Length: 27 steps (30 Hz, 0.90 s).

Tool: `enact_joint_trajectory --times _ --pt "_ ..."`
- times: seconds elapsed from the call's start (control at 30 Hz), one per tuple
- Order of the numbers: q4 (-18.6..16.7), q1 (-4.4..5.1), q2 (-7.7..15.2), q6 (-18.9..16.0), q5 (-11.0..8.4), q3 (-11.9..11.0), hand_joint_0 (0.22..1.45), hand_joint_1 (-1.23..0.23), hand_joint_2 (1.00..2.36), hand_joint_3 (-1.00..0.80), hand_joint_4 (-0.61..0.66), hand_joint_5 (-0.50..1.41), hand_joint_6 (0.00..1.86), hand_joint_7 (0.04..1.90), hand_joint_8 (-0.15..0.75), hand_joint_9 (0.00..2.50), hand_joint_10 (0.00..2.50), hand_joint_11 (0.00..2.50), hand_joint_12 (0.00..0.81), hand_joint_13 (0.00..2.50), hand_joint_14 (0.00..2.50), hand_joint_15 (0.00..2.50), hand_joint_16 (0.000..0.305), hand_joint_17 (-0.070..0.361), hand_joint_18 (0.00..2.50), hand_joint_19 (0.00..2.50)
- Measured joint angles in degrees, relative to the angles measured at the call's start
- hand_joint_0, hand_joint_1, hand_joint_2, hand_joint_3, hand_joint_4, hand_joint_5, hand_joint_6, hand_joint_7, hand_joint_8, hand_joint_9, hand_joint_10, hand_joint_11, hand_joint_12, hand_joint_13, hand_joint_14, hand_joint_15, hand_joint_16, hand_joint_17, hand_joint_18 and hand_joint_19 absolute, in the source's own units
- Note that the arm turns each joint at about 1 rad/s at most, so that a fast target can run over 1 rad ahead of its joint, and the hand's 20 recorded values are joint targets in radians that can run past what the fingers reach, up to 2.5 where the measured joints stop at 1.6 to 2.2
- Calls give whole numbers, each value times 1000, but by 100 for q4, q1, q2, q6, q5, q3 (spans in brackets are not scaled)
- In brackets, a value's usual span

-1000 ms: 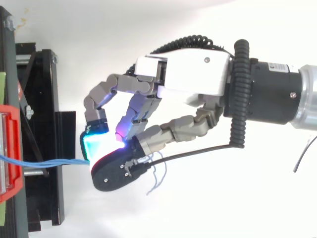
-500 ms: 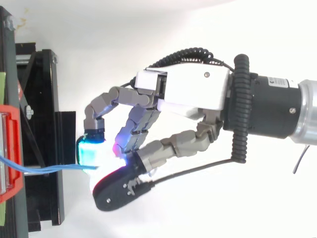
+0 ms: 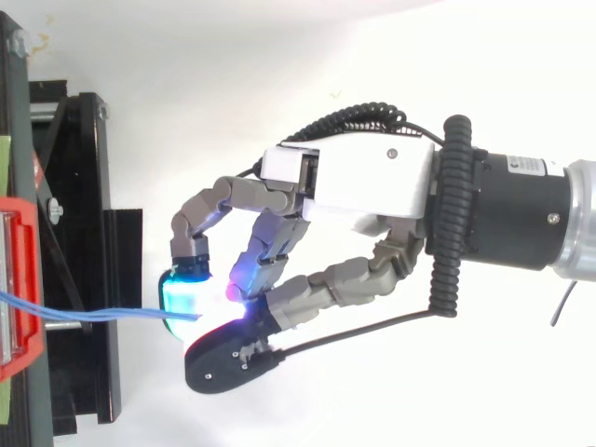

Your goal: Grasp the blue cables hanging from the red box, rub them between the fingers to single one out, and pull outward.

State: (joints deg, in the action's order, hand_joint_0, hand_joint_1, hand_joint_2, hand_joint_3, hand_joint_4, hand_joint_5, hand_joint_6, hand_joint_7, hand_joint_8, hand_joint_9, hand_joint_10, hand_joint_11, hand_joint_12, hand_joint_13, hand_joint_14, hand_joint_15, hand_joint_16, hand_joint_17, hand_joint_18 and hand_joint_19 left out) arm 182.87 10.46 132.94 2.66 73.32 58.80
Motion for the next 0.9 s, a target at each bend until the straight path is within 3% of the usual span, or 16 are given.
enact_joint_trajectory --times 0.13,0.27,0.4,0.5,0.67,0.73,0.9 --pt "126 -2 1 -65 5 -52 660 -840 1017 -258 -2 -192 905 1002 240 1082 25 1157 359 979 33 992 50 112 650 725" --pt "346 -24 0 -88 16 -181 693 -879 1000 -500 44 -195 902 961 239 1055 25 1161 357 956 33 964 49 110 637 695" --pt "622 -44 -2 -91 31 -340 535 -783 1000 -500 65 -186 892 965 253 1095 25 1152 376 975 33 980 51 115 645 729" --pt "751 -55 0 -93 38 -418 487 -686 1000 -500 81 -178 884 979 282 1130 24 1148 400 1006 31 977 55 124 676 733" --pt "848 -60 0 -83 42 -486 476 -571 1000 -500 84 -172 873 983 292 1158 23 1133 410 1027 30 984 57 128 694 743" --pt "859 -69 -1 -78 42 -503 541 -573 1000 -500 67 -170 868 1035 267 1150 25 1135 386 1010 32 991 52 118 657 769" --pt "886 -108 -1 -35 45 -622 595 -667 1018 -140 41 -166 892 1113 278 1162 23 1146 389 1034 31 980 54 122 691 749"
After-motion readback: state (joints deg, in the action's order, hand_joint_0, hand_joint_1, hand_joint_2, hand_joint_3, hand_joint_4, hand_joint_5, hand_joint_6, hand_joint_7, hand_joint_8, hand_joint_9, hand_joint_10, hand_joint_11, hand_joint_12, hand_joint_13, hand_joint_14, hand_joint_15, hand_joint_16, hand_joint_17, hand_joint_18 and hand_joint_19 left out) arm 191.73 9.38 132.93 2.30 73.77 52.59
